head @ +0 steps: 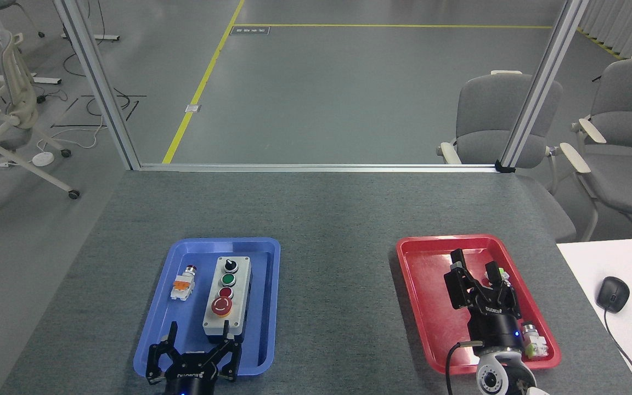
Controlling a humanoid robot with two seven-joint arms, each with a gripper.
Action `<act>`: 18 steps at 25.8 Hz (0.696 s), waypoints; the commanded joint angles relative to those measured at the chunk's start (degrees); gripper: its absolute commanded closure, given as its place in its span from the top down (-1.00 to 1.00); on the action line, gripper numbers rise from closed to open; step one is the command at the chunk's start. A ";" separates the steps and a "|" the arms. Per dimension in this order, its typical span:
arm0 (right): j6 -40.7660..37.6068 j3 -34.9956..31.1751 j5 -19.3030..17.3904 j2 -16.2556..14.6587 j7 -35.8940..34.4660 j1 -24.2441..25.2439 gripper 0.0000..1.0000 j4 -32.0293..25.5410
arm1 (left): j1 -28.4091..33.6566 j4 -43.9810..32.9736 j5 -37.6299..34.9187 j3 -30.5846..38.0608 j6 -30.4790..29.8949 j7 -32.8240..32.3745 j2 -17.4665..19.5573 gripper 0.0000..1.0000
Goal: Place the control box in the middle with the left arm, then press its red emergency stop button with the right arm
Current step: 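Move the left gripper forward over the grey control box in the blue tray, then close the left gripper on the near end of the control box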
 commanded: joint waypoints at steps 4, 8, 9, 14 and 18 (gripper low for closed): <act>-3.39 0.07 0.99 -1.01 0.53 0.42 0.97 0.14 | -4.37 6.93 -0.36 -0.20 0.52 0.06 -1.89 0.98; -1.54 -0.55 6.52 -1.10 0.80 2.26 0.97 -0.82 | -5.95 9.66 -0.09 -0.20 0.52 0.06 -2.06 0.98; -1.01 -0.72 8.02 -1.19 0.80 2.79 0.97 -1.00 | -6.39 10.36 0.00 -0.12 0.43 0.06 -1.89 0.98; 0.66 -0.81 10.30 -2.06 0.62 3.58 0.97 -1.97 | -7.53 11.86 0.26 -0.03 0.34 -0.03 -1.71 0.98; 1.36 -0.81 14.87 -2.77 1.06 4.55 0.97 -1.61 | -9.73 14.40 1.40 0.06 0.43 -0.03 -1.71 0.98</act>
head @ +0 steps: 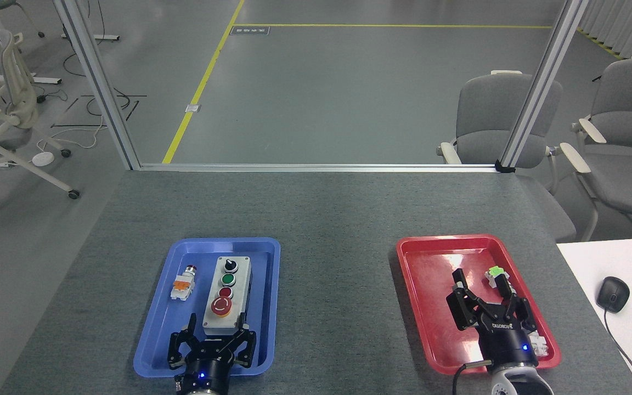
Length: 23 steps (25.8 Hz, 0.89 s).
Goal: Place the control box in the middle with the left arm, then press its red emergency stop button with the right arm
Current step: 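Close the left gripper on the near end of the control box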
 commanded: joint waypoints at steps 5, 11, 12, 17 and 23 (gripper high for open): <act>1.19 0.07 5.94 -0.32 0.17 1.43 0.97 0.74 | -3.72 5.65 2.70 0.15 -0.04 0.00 0.58 0.98; 1.45 0.16 7.17 0.12 0.17 1.34 0.97 2.59 | -5.48 8.20 4.11 0.15 -0.48 0.00 0.75 0.98; 1.45 0.07 7.08 0.21 0.17 1.25 0.97 2.59 | -5.74 8.20 4.11 0.15 -0.56 0.00 0.75 0.98; 1.45 0.07 7.25 0.30 0.17 1.17 0.97 2.59 | -5.83 8.29 4.02 0.06 -0.56 0.00 0.75 0.98; 1.45 -0.02 7.34 0.30 0.08 1.17 0.97 2.59 | -8.38 9.60 4.02 -0.11 -0.74 0.00 0.75 0.88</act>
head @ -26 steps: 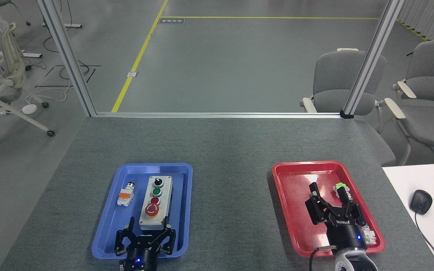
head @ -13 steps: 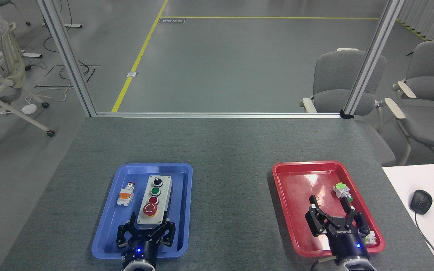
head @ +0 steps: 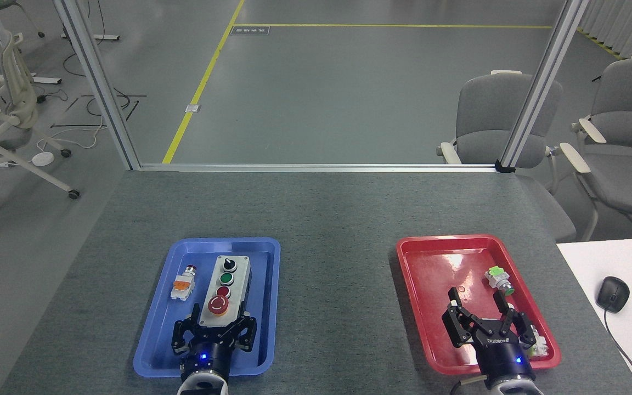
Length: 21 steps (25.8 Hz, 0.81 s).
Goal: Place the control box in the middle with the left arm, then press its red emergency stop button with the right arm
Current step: 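Close the left gripper on the near end of the control box, then lift the control box and carry it toward the table middle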
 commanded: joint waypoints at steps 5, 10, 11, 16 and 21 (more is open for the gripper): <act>-0.38 -0.07 0.97 0.37 -0.03 -0.01 0.97 -0.08 | -1.75 1.68 -0.03 -0.12 -3.31 -0.14 0.62 -0.12; 1.91 0.64 5.19 0.63 1.90 -0.01 0.97 -1.05 | -1.31 1.68 1.73 0.23 -8.93 -0.14 1.59 -1.00; 3.40 0.81 6.07 0.98 2.43 -0.01 0.97 -1.58 | -1.31 1.59 2.43 0.31 -9.11 -0.14 2.03 -1.00; 4.90 0.90 6.42 1.07 4.71 0.08 0.97 -4.21 | -2.63 0.71 6.30 0.40 -10.17 -0.14 4.40 -1.00; 4.90 0.72 8.09 1.16 9.02 -0.19 0.97 -6.15 | -2.28 -5.79 7.62 0.31 -10.17 -1.11 7.13 -1.00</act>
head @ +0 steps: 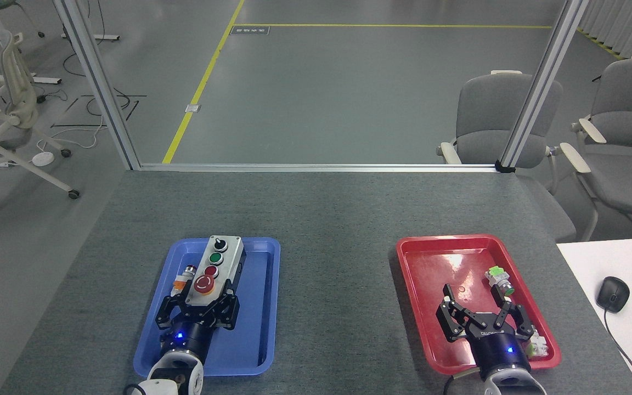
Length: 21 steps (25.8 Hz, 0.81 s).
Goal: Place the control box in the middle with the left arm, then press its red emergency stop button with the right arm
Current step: 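Lift the control box and carry it toward the table middle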
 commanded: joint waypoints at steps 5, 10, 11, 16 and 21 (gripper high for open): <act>0.10 -0.23 1.84 -0.22 1.13 0.25 0.97 -2.83 | 0.43 -10.37 0.11 -0.53 0.12 -3.07 0.59 -1.00; 0.19 -0.85 -1.94 -0.48 -4.14 0.16 0.97 -3.18 | 1.40 -13.71 -0.41 -7.21 1.26 -3.78 -1.34 -1.00; 0.28 -0.85 -3.35 -0.57 -4.06 0.16 0.97 -3.18 | 1.40 -13.54 -0.41 -8.26 1.70 -3.78 -2.04 -1.00; 0.98 -0.76 -4.41 -0.57 -1.60 0.34 0.97 -3.10 | 1.31 -12.83 -0.59 -13.62 2.05 -3.69 -5.73 -1.00; 1.42 -0.85 -4.41 -0.57 -0.89 0.60 0.97 -3.01 | -0.10 -7.38 -2.87 -18.19 4.34 -3.51 -9.07 -1.00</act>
